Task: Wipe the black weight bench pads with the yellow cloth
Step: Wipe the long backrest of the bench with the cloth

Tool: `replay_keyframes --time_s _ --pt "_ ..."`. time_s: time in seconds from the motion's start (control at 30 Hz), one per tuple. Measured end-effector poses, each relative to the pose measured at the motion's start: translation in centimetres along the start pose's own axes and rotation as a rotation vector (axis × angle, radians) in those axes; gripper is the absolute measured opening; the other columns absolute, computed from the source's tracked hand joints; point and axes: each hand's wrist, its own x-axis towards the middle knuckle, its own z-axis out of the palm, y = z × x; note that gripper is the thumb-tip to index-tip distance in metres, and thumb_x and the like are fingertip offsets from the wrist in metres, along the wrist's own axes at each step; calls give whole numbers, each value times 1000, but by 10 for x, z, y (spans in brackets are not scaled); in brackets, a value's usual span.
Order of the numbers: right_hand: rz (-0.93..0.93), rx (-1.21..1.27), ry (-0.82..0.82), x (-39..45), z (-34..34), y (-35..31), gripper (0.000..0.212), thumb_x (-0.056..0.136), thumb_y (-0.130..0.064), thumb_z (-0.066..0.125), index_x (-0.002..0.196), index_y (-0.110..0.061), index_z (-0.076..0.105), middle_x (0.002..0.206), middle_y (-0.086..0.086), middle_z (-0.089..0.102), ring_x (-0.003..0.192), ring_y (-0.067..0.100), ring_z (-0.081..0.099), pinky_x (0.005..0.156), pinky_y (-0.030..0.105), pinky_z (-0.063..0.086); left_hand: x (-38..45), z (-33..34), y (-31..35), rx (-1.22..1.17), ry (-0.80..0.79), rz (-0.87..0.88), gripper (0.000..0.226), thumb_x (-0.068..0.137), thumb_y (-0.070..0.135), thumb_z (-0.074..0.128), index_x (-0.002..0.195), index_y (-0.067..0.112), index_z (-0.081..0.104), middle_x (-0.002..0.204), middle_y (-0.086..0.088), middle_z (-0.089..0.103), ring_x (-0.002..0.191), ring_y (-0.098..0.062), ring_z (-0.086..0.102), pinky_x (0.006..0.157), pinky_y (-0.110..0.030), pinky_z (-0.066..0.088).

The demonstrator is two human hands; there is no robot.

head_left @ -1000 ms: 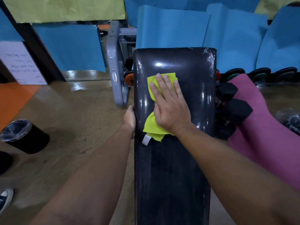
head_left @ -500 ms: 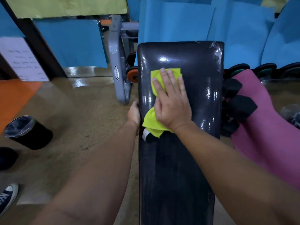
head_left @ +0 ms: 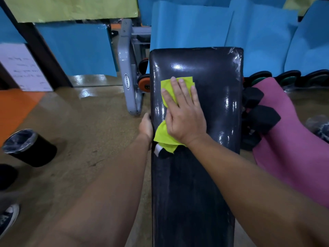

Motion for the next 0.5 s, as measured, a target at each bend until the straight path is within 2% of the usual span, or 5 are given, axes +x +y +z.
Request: replay_keyframes --time_s 0.07,0.13,0.23,0.37,0.5 --pt "31 -12 -32 7 2 -14 58 93 -27 44 149 -14 53 166 18 31 155 36 26 127 58 17 5 1 -3 17 35 58 35 106 21 47 85 13 75 80 -1 78 88 -21 70 87 -32 53" --pt "-57 -31 -90 6 6 -26 58 91 -30 44 146 -13 57 166 17 30 156 36 25 127 58 16 2 3 -2 92 -14 130 32 112 12 42 94 19 68 92 8 70 99 -14 66 91 -21 44" --pt "-213 -37 -141 -11 10 -28 53 92 -29 45 138 -12 64 164 15 37 155 34 29 127 56 18 -3 5 -4 218 -159 156 35 116 12 31 101 36 51 103 21 54 78 21 65 68 0 45" --pt "-268 29 -100 -25 4 -5 50 91 -24 49 138 -13 64 161 14 41 152 33 34 126 54 21 -9 2 2 5 -85 26 38 111 32 39 91 19 69 82 -3 71 71 -13 69 62 -22 57" --pt "-43 -15 -19 -7 2 -8 52 93 -25 49 143 -15 60 164 16 36 153 36 31 126 57 20 -3 2 4 12 -50 25 37 109 22 40 82 16 64 56 7 71 56 -10 68 50 -16 53"
